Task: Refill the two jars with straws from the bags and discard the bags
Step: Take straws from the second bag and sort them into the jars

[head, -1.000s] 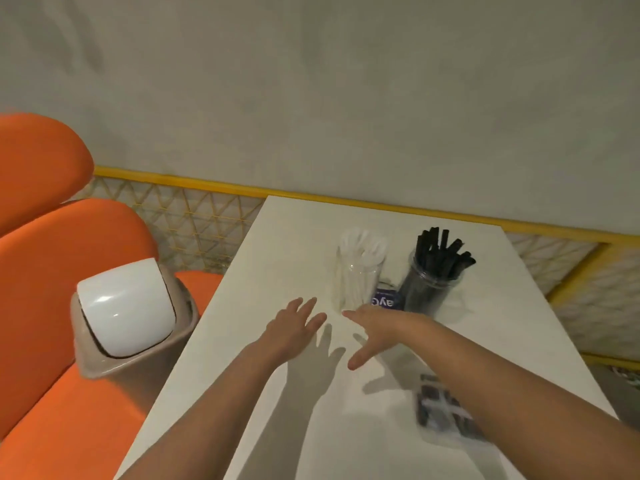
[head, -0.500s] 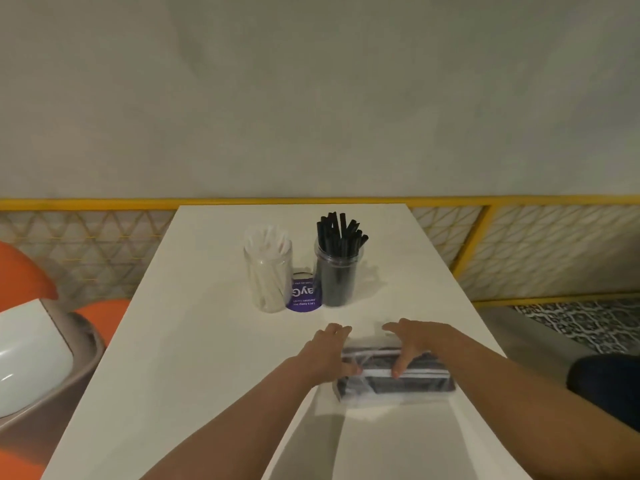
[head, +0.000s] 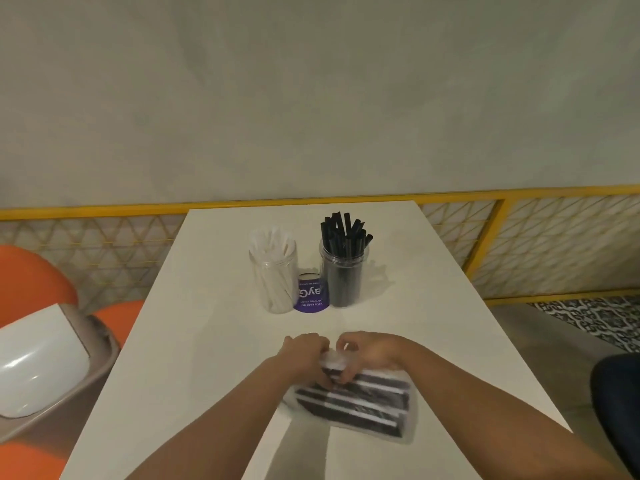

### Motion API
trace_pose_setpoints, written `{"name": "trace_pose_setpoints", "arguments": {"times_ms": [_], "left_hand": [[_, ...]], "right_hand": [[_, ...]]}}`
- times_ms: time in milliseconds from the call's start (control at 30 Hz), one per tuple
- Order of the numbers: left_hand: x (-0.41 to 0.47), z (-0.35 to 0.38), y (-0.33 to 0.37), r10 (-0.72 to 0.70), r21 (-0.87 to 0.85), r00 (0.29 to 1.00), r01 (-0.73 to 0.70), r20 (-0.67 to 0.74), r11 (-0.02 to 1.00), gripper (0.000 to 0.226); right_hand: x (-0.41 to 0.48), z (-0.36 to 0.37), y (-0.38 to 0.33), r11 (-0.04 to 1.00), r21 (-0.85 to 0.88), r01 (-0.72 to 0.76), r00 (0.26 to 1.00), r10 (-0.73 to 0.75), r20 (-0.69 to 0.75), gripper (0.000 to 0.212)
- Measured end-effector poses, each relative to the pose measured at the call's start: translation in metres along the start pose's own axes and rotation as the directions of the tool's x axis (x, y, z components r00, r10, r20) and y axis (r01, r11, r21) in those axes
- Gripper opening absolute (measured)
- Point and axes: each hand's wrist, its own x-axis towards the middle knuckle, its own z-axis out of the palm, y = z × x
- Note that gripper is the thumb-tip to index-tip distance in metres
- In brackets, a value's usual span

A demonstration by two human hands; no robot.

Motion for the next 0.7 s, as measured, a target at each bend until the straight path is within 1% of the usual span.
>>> {"name": "trace_pose_setpoints", "arguments": {"times_ms": [67, 100, 133, 200, 233, 300, 367, 433, 467, 533, 600, 633, 667, 700], "left_hand": [[-0.004, -0.001, -0.012, 0.004, -0.075, 1.000, -0.006, -0.021, 0.997, 0.053], [-0.007, -0.002, -0.017, 0.013, -0.143, 0.999, -0.019, -0.042, 0.989, 0.059], [-0.009, -0.003, -0.022, 0.018, -0.224, 0.998, -0.032, -0.066, 0.974, 0.066], [-0.013, -0.009, -0.027, 0.004, -0.366, 0.994, -0.044, -0.108, 0.929, 0.077], [-0.016, -0.013, -0.028, -0.012, -0.430, 0.993, -0.041, -0.120, 0.902, 0.076], [-0.018, -0.020, -0.030, -0.059, -0.525, 0.989, -0.021, -0.134, 0.851, 0.065], [-0.021, -0.026, -0.035, -0.104, -0.491, 0.982, 0.013, -0.158, 0.871, 0.049], [-0.023, -0.029, -0.044, -0.158, -0.417, 0.978, 0.089, -0.135, 0.905, 0.038], [-0.024, -0.030, -0.049, -0.183, -0.394, 0.977, 0.125, -0.113, 0.910, 0.037], [-0.026, -0.032, -0.055, -0.217, -0.376, 0.973, 0.172, -0.081, 0.911, 0.042], [-0.028, -0.037, -0.056, -0.198, -0.426, 0.978, 0.150, -0.070, 0.892, 0.052], [-0.029, -0.040, -0.055, -0.157, -0.517, 0.985, 0.101, -0.066, 0.850, 0.051], [-0.030, -0.044, -0.052, -0.097, -0.636, 0.992, 0.027, -0.076, 0.771, 0.043], [-0.033, -0.047, -0.049, -0.043, -0.739, 0.994, -0.046, -0.101, 0.672, 0.029]], "right_hand": [[0.000, -0.003, -0.006, 0.981, 0.190, 0.041, 0.998, -0.049, 0.036, 0.048], [0.000, -0.005, -0.009, 0.965, 0.252, 0.077, 0.996, -0.088, 0.033, 0.050], [0.001, -0.006, -0.011, 0.940, 0.321, 0.117, 0.990, -0.135, 0.032, 0.054], [0.004, -0.007, -0.015, 0.852, 0.484, 0.199, 0.970, -0.243, 0.029, 0.060], [0.005, -0.007, -0.017, 0.802, 0.551, 0.233, 0.956, -0.292, 0.022, 0.065], [0.005, -0.010, -0.023, 0.707, 0.640, 0.302, 0.926, -0.377, -0.020, 0.072], [0.002, -0.013, -0.028, 0.602, 0.707, 0.371, 0.885, -0.460, -0.073, 0.072], [-0.002, -0.017, -0.032, 0.492, 0.771, 0.405, 0.852, -0.509, -0.123, 0.070], [-0.005, -0.018, -0.034, 0.449, 0.791, 0.416, 0.839, -0.526, -0.142, 0.071], [-0.007, -0.020, -0.033, 0.391, 0.810, 0.437, 0.816, -0.551, -0.174, 0.074], [-0.007, -0.020, -0.035, 0.379, 0.815, 0.438, 0.812, -0.556, -0.178, 0.073], [-0.005, -0.020, -0.036, 0.410, 0.800, 0.438, 0.822, -0.543, -0.172, 0.072], [-0.004, -0.019, -0.039, 0.478, 0.759, 0.442, 0.838, -0.522, -0.158, 0.070], [-0.003, -0.019, -0.043, 0.576, 0.687, 0.443, 0.860, -0.489, -0.145, 0.067]]}}
